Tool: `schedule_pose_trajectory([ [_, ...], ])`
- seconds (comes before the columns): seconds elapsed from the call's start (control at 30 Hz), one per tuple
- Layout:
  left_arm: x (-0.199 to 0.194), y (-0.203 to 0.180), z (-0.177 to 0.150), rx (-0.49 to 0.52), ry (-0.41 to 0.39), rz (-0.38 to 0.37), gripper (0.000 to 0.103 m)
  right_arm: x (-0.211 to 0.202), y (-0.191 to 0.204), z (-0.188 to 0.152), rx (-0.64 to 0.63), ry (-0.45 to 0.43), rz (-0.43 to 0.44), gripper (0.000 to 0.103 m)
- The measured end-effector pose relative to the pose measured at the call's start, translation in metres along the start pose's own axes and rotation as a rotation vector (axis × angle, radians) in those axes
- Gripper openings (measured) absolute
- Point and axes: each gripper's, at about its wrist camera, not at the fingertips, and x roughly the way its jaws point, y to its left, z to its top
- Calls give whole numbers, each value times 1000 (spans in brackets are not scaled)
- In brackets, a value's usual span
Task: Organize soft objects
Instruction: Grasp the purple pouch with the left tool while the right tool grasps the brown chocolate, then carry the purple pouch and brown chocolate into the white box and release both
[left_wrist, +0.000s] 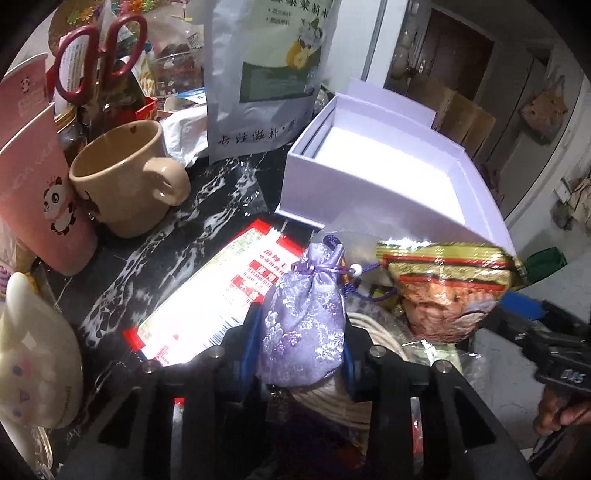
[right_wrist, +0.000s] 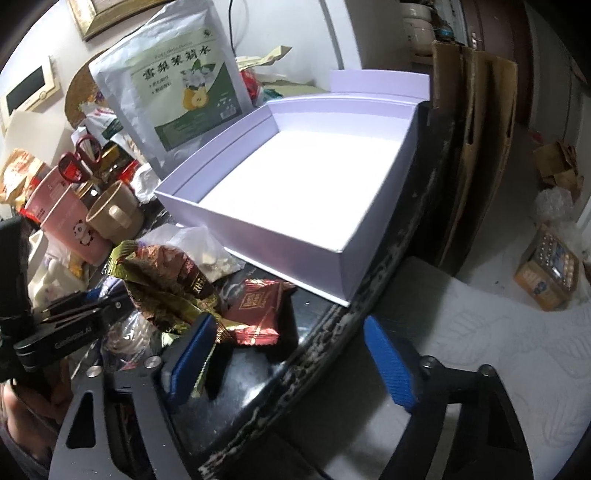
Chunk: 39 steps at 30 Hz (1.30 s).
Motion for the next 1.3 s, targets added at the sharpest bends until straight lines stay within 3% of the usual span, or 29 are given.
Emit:
schedule_pose_trajectory([
  [0.2,-24,8,8,-57,-37,-55,36,12,1,2,37,21,37,53],
  [0.33,-43,9,10,-79,-71,-60,36,21,4,3,42,22,36,47],
  [0.43,-53,8,9,-80,-88,-66,36,23,11,2,14,27,30,46],
  [0.73,-61,8,3,-76,-97,-51,36,22,41,-22,-175,-105,-135,46],
  [0.8,-61,8,1,-73,-95,-48,36,23,49,-33,-247,-160,-186,39],
  [0.93,-64,8,-2,-75,-95,-44,36,18,49,-37,-238,-179,-165,27],
  [1.3,-80,-2,-15,-60,-117,-69,36,-2,38,-34,-139,-173,-112,27],
])
